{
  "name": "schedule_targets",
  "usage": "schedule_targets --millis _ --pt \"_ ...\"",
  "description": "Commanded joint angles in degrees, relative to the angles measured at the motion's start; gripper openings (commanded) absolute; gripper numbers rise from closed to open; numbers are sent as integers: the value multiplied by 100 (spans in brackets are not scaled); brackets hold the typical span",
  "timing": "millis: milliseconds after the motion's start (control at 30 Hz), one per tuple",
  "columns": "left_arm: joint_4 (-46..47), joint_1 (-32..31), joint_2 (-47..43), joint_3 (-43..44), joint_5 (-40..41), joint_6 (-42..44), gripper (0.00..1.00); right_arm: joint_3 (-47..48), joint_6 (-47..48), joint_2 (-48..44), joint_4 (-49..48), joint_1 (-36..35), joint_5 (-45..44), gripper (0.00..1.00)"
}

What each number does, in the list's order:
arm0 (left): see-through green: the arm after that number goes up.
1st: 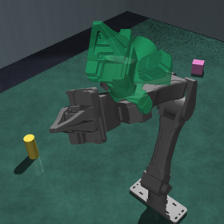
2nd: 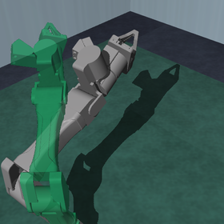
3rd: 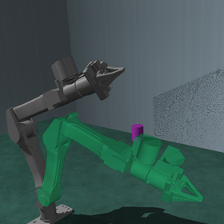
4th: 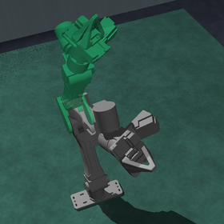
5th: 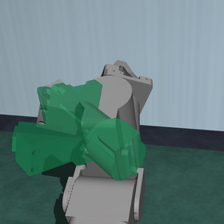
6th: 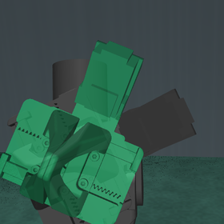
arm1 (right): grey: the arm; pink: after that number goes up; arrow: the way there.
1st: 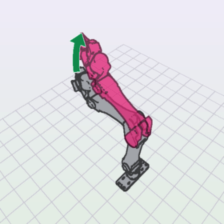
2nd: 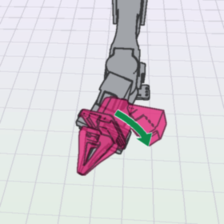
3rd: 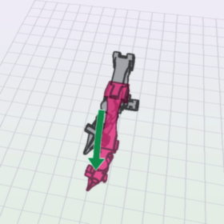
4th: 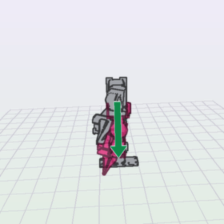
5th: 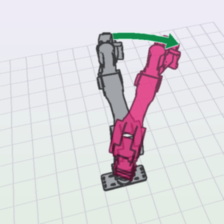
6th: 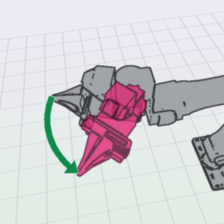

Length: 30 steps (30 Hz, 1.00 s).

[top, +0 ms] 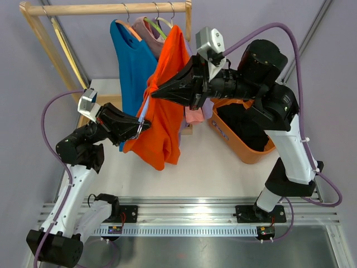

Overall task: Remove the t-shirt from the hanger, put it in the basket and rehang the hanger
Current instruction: Remove the tshirt from the hanger

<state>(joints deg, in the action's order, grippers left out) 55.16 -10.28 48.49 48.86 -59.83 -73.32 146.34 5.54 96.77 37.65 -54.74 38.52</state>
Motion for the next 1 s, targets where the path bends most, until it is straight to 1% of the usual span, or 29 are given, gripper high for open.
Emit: schedule_targets --millis 0,67,133,233,300,333,367,433,500,567,600,633,667,700,733,767,833,867,933,967 --pt "856 18 161 -210 596 -201 0 588 -105 52 -389 -72 200 0" --pt "909 18 152 -394 639 -86 0 571 -395 52 -556 7 173 0" --pt "1180 18 204 -509 666 -86 0 571 -510 61 -653 69 130 0" --pt "1769 18 354 -676 762 -401 0 553 -502 52 -767 174 -115 0" --pt "2094 18 389 -781 754 -551 0 693 -519 113 -960 419 -257 0" --pt "2087 18 355 -808 745 -595 0 781 -763 157 -987 734 -318 0" --pt "2052 18 328 -825 667 -587 0 938 -817 201 -1022 893 -345 0" --pt "1807 18 171 -878 526 -535 0 949 -844 237 -1058 1288 -442 0" --pt "1368 18 65 -887 394 -473 0 826 -730 158 -1075 1465 -678 0" --pt "1043 18 -137 -878 175 -403 0 721 -424 123 -1093 1650 -916 0" --pt "658 18 -216 -878 113 -368 0 711 -327 114 -1093 1686 -1213 0" --pt "446 18 -304 -878 -10 -280 0 711 -186 131 -1093 1747 -1337 0" --pt "-26 18 -496 -870 -98 -227 0 694 -107 158 -1076 1878 -1452 0" --pt "-301 18 -585 -835 -177 -157 0 659 -36 175 -1102 1932 -1705 0" --pt "-626 18 -691 -756 -326 35 0 633 -27 193 -1128 2019 -1777 0" --pt "-1351 18 -857 -694 -397 167 0 632 25 228 -1163 2081 -1856 0" --pt "-2128 9 -1008 -545 -616 623 0 632 96 316 -1233 2204 -2103 0" --pt "-2941 9 -1060 -370 -678 800 0 693 140 394 -1295 2222 -2164 0" --pt "-3631 0 -1149 -185 -880 1238 0 720 297 447 -1400 2231 -2305 0" --pt "-4122 0 -1166 -36 -951 1337 0 694 368 465 -1566 2231 -2358 0"
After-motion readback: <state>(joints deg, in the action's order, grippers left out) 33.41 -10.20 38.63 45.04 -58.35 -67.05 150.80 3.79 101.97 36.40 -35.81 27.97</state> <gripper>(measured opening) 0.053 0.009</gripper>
